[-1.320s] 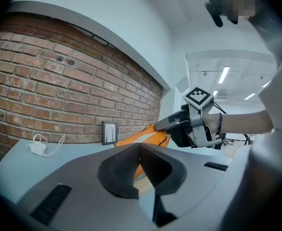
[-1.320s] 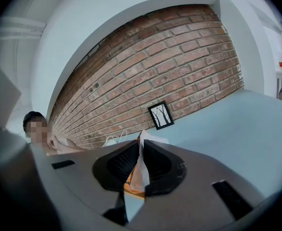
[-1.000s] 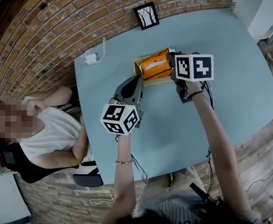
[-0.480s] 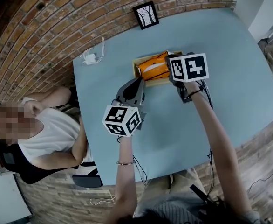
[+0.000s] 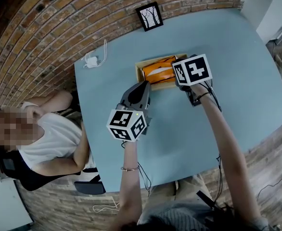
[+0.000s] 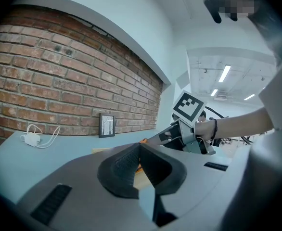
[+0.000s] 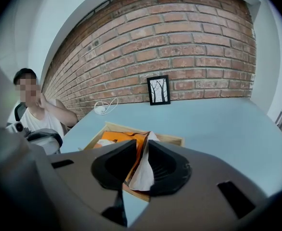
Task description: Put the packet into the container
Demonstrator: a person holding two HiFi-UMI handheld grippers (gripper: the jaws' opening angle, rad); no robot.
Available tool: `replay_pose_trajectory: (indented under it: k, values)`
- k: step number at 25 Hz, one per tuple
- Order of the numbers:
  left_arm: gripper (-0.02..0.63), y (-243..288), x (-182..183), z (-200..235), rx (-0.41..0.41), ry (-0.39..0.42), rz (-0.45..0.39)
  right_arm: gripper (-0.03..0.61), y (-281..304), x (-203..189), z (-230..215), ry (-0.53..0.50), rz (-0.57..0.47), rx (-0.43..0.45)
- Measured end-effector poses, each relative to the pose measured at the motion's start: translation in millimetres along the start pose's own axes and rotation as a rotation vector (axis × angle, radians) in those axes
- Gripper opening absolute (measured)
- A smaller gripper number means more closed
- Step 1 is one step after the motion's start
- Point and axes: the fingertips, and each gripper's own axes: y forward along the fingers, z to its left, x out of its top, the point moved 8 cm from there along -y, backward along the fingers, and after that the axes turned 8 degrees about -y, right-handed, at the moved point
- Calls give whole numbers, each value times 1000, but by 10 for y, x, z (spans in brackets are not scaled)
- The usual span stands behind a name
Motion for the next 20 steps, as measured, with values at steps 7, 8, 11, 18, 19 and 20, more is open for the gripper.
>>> replay_pose_trajectory:
  k: [7, 8, 11, 18, 19, 20]
  values:
    - [8, 49, -28, -35, -1, 0, 13, 120, 41, -40, -21, -84, 55, -19]
    - [8, 52, -32, -35, -1, 0, 15, 123, 48, -55, -25, -92, 60, -26]
    - [8, 64, -46, -30, -3, -6, 17, 127, 50, -79, -33, -108, 62, -45]
    - [8, 97, -62, -52, -5, -8, 21, 129, 13, -67, -31, -105, 24, -49]
    - [8, 96, -60, -56, -6, -8, 21, 129, -7, -65, -29, -97, 13, -45]
    - [8, 94, -56, -61, -6, -7, 21, 128, -34, -59, -23, -88, 0, -39]
